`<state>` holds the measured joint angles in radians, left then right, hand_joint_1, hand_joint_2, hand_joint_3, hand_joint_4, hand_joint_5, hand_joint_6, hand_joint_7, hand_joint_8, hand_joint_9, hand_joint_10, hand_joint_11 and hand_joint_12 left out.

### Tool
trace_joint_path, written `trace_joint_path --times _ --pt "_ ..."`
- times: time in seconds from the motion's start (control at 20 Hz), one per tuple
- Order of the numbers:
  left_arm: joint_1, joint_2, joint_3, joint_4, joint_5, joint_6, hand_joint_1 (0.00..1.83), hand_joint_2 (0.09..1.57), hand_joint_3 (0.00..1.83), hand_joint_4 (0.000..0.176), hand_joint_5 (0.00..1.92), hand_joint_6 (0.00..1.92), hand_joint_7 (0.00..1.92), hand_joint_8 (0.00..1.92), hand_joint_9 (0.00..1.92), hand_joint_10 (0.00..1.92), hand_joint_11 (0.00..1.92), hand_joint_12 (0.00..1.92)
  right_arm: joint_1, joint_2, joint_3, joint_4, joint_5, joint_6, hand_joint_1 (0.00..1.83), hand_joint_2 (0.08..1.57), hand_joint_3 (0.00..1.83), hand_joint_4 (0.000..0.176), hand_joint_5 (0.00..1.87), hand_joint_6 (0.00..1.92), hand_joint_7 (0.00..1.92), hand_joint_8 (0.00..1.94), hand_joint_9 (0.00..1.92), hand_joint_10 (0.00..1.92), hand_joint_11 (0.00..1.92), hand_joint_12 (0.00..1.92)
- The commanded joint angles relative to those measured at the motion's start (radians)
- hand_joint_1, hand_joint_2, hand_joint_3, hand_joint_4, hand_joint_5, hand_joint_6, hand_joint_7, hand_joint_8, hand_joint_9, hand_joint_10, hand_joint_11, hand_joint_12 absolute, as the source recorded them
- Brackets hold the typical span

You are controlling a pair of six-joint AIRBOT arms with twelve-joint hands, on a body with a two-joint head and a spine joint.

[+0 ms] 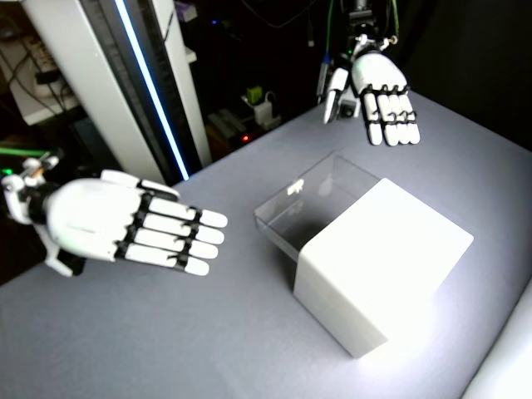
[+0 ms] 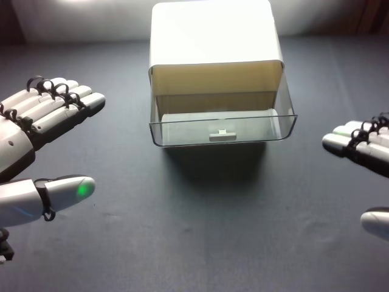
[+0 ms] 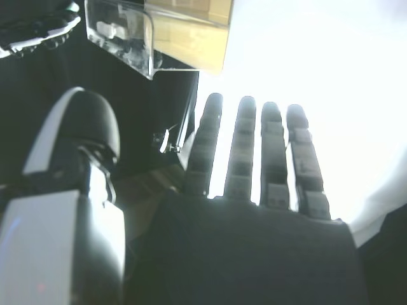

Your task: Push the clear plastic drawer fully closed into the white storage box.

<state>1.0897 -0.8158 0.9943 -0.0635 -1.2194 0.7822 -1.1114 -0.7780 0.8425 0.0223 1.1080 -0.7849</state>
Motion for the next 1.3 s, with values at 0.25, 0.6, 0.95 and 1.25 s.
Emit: trace_joint_path --times 0.25,0.6,0.95,1.25 --pt "0.000 0.024 -0.007 -0.027 -0.139 0.007 0.00 1.29 0.03 0.000 0.00 0.00 0.00 0.00 0.00 0.00 0.00 0.00 0.044 -0.054 0.022 -0.072 0.087 0.090 0.08 1.39 0.00 0.000 0.08 0.00 0.09 0.00 0.12 0.00 0.00 0.70" --pt "0.007 0.033 -0.010 -0.036 -0.147 0.012 0.00 1.30 0.02 0.000 0.00 0.00 0.00 0.00 0.00 0.00 0.00 0.00 0.153 -0.191 0.100 -0.198 0.007 0.216 0.20 1.37 0.00 0.000 0.17 0.00 0.21 0.00 0.28 0.04 0.00 0.96" --pt "0.024 0.045 -0.015 -0.054 -0.155 0.019 0.00 1.33 0.03 0.000 0.00 0.00 0.00 0.00 0.00 0.00 0.00 0.00 0.233 -0.316 0.174 -0.228 -0.027 0.263 0.35 1.39 0.00 0.000 0.16 0.00 0.18 0.00 0.26 0.01 0.00 0.72" --pt "0.036 0.051 -0.018 -0.068 -0.160 0.024 0.08 1.47 0.05 0.000 0.00 0.00 0.00 0.00 0.00 0.00 0.00 0.00 0.310 -0.376 0.224 -0.250 -0.070 0.263 0.27 1.39 0.00 0.000 0.08 0.00 0.07 0.00 0.11 0.00 0.00 0.67"
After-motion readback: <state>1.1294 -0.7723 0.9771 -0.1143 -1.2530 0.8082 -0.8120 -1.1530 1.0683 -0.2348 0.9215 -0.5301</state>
